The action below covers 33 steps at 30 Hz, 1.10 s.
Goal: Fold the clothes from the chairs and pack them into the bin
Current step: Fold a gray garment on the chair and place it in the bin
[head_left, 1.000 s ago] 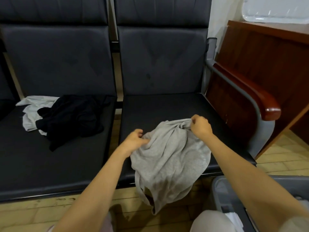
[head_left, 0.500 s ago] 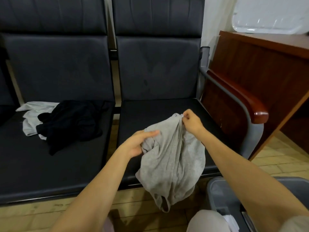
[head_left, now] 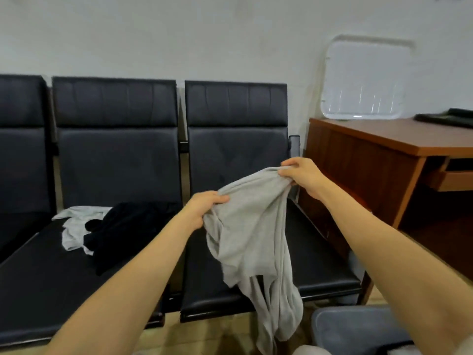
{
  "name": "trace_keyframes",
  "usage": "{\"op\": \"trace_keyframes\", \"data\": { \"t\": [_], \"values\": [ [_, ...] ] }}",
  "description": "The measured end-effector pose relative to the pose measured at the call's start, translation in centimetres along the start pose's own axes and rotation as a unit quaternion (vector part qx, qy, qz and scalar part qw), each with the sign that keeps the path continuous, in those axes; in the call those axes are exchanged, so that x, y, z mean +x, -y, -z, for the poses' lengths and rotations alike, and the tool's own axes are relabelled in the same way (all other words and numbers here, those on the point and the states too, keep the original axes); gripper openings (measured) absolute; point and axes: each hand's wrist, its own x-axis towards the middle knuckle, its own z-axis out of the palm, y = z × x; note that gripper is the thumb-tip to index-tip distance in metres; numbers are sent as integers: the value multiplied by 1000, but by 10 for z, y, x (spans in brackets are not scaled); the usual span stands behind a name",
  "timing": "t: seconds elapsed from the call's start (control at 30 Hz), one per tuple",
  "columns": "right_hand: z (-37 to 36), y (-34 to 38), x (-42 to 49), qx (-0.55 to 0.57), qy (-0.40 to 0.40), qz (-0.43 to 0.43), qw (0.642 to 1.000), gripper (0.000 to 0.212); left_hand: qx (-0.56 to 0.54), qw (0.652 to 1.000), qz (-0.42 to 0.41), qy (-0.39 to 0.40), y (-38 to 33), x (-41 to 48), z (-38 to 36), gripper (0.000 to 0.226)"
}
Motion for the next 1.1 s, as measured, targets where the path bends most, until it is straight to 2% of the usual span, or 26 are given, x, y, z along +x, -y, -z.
{"op": "trace_keyframes", "data": {
  "t": [0.07, 0.1, 0.2, 0.23, 0.33, 0.43, 0.47, 0.57, 0.7, 0.73, 0.8, 0.87, 0.93, 0.97, 1.03, 1.1],
  "values": [
    [10, 9, -3, -65, 3, 3, 998, 14, 48, 997, -53, -27, -23, -11, 11, 9],
    [12, 15, -7, -90, 1, 15, 996, 11, 80, 994, -71, -19, -33, -17, 15, 12],
    [13, 37, -16, -184, -57, 83, 978, 10, 159, 983, -83, 43, -51, -34, 21, 30],
    [12, 43, -19, -184, -75, 103, 975, 9, 178, 979, -74, 69, -52, -39, 22, 32],
    [10, 60, -23, -81, -73, 113, 988, 8, 195, 973, -41, 119, -49, -55, 24, 32],
    [9, 75, -29, 40, -31, 117, 992, 13, 107, 984, -21, 137, -41, -62, 27, 21],
    [9, 79, -30, 49, -27, 131, 990, 13, 71, 987, -15, 143, -42, -66, 27, 19],
    [11, 94, -36, 46, -32, 167, 984, 13, 25, 988, 1, 153, -47, -71, 29, 52],
    [15, 105, -41, 23, -52, 194, 979, 11, 37, 988, -7, 152, -63, -75, 32, 54],
    [17, 107, -43, 22, -64, 198, 978, 12, 6, 990, -11, 139, -66, -72, 35, 50],
    [20, 109, -43, 14, -85, 201, 976, 11, -50, 994, -18, 99, -75, -73, 37, 29],
    [21, 106, -43, -47, -101, 191, 975, 10, 30, 998, -48, 13, -80, -70, 36, 9],
    [19, 100, -43, -148, -93, 164, 971, 13, 142, 978, -119, -98, -83, -67, 32, 15],
    [16, 97, -43, -185, -88, 149, 967, 14, 148, 970, -148, -121, -85, -65, 30, 15],
    [13, 90, -40, -201, -96, 129, 966, 15, 92, 966, -194, -143, -90, -61, 28, 15],
    [11, 84, -35, -167, -133, 162, 963, 12, 123, 932, -272, -206, -94, -54, 27, 16]
  ]
}}
